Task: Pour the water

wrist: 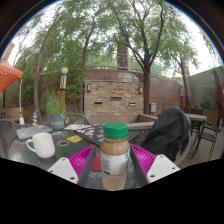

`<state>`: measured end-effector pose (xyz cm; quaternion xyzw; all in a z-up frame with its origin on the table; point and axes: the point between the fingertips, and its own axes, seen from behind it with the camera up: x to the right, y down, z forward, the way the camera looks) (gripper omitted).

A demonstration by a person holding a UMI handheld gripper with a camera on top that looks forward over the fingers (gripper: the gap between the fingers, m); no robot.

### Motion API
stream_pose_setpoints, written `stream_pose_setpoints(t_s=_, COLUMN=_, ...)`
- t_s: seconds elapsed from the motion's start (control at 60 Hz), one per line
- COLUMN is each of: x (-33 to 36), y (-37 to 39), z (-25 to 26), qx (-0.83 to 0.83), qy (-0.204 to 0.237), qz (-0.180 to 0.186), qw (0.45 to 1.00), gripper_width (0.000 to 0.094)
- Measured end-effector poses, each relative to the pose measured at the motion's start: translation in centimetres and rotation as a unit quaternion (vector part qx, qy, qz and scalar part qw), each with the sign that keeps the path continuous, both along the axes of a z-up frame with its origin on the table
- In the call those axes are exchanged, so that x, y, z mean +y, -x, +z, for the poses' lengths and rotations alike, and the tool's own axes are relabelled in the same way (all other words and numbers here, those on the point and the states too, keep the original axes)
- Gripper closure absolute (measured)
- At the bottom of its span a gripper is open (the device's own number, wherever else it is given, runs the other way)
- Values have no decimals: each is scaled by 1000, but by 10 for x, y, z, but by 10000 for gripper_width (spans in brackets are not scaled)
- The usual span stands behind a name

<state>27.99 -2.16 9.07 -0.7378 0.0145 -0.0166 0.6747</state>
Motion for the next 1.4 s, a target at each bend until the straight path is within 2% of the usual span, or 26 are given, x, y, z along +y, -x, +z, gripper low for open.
stream_pose_setpoints(t_s=0.033, x=4, y=3, z=-9, qx=9, qy=11, qz=4, qw=1000, gripper_width=424)
stream_pose_setpoints(t_s=0.05, x=5, y=2, z=-12, qx=10, qy=14, qz=2, qw=1000, gripper_width=501)
stream_pose_setpoints(t_s=0.117, x=5, y=3, z=-6, qx=42, qy=-10, qz=-7, qw=999, gripper_width=502)
stream_pose_setpoints(t_s=0.283, x=7, y=2, z=-15, qx=50, qy=17, qz=-10, qw=999, gripper_width=503)
stream_pose_setpoints(t_s=0.383, x=7, y=-3, z=-16, qx=11, qy=34, qz=-36, qw=999, gripper_width=636)
stream_pose_setpoints(t_s=0.417, x=7, y=-2, z=-11, qx=-19, qy=37, qz=-44, qw=998, gripper_width=639)
stream_pose_setpoints(t_s=0.45, x=10, y=8, z=-3, qx=-50, qy=37, qz=-38, qw=997, gripper_width=674)
stream_pose_setpoints(t_s=0.517, x=16, y=27, z=11, qx=-109, qy=38, qz=-31, qw=993, gripper_width=674)
stream_pose_setpoints(t_s=0.583, x=26, y=57, z=31, qx=-186, qy=34, qz=-6, qw=982, gripper_width=674)
stream_pose_setpoints(t_s=0.633, x=30, y=73, z=56, qx=-261, qy=29, qz=-6, qw=965, gripper_width=674)
stream_pose_setpoints(t_s=0.717, x=51, y=113, z=74, qx=-429, qy=24, qz=16, qw=903, gripper_width=675)
stream_pose_setpoints(t_s=0.783, x=68, y=143, z=77, qx=-575, qy=18, qz=17, qw=818, gripper_width=677)
stream_pose_setpoints(t_s=0.85, x=80, y=163, z=75, qx=-684, qy=20, qz=33, qw=728, gripper_width=677)
stream_pose_setpoints(t_s=0.967, x=86, y=173, z=74, qx=-815, qy=25, qz=49, qw=577, gripper_width=676)
stream_pose_setpoints(t_s=1.067, x=89, y=175, z=78, qx=-882, qy=24, qz=42, qw=469, gripper_width=675)
stream_pose_setpoints(t_s=1.083, x=95, y=177, z=82, qx=-889, qy=27, qz=62, qw=453, gripper_width=676)
stream_pose_setpoints(t_s=1.217, x=93, y=180, z=79, qx=-920, qy=23, qz=67, qw=386, gripper_width=672)
stream_pose_setpoints(t_s=1.233, x=91, y=181, z=80, qx=-921, qy=19, qz=66, qw=383, gripper_width=673)
stream_pose_setpoints(t_s=1.25, x=81, y=180, z=67, qx=-924, qy=14, qz=43, qw=380, gripper_width=672)
stream_pose_setpoints(t_s=1.283, x=75, y=179, z=67, qx=-923, qy=14, qz=45, qw=381, gripper_width=672)
stream_pose_setpoints(t_s=1.3, x=94, y=184, z=78, qx=-921, qy=19, qz=71, qw=383, gripper_width=672)
stream_pose_setpoints(t_s=1.4, x=92, y=184, z=78, qx=-917, qy=16, qz=74, qw=391, gripper_width=673)
